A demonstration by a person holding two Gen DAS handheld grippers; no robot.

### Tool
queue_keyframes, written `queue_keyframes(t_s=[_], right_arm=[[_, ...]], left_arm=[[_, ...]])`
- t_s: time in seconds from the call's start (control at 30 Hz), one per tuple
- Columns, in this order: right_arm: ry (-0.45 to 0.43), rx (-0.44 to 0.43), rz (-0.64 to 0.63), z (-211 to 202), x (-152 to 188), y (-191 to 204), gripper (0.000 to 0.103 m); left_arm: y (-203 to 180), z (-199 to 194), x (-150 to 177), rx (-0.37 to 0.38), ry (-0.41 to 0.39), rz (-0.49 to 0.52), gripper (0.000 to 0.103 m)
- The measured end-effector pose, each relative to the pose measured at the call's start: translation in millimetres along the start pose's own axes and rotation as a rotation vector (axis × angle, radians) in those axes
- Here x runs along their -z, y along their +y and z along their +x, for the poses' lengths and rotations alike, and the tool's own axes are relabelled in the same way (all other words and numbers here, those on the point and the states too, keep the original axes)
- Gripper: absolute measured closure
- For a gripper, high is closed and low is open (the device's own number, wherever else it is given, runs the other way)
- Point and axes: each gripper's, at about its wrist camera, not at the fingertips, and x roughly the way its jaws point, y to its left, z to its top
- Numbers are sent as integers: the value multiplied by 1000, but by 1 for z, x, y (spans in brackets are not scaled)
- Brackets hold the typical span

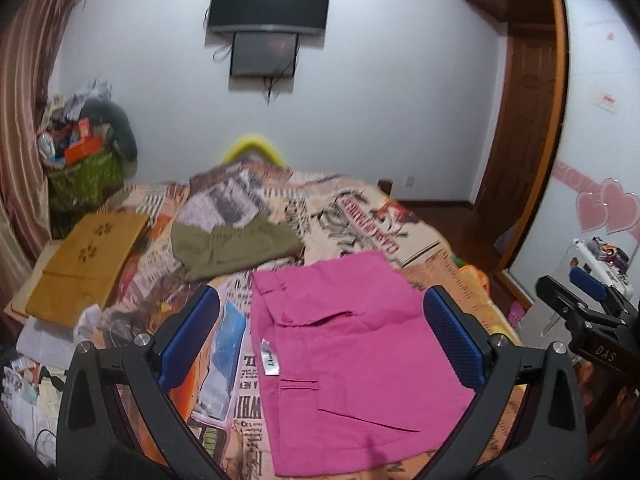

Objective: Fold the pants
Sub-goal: 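Lower both tools toward the pink pants, left at the waistband, right at the leg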

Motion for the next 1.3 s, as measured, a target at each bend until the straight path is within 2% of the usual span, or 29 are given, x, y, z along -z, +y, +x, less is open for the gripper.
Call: queue_keyframes(t_s=[0.1,0.3,0.5,0.67,0.77,0.93,0.97,1.03,1.07,1.1,1.13,1.2,1.3], right_arm=[[51,43,-21,22,5,-10,0],[129,73,-66,60,11,-24,0],[194,58,-86,96,15,-31,1],[285,19,-57,130,27,-37,2],[342,-15,-47,146,36,-42,7],[417,-33,-28,166,53,-46,12],[437,-44,-12,171,57,-49,16],[477,-67,16,179,62,-53,23],[499,-76,31,184,65,-55,26],[512,-76,38,187,67,-56,27],[521,-76,44,189,68,-58,28],[535,-85,52,192,70,-61,38],[551,-106,44,197,70,-62,43]], left_arm=[[11,31,1,-18,58,-10,0],[28,92,5,-59,159,6,0],[40,140,9,-64,227,11,0],[37,175,17,-76,286,63,1],[34,193,24,-63,339,90,12],[32,215,40,-25,409,106,14],[31,218,43,-20,421,111,15],[30,223,49,-1,446,117,25],[29,226,53,21,475,123,37],[28,229,55,28,492,127,44],[28,232,58,35,510,127,45],[31,236,62,48,538,102,49],[40,239,64,52,562,54,57]])
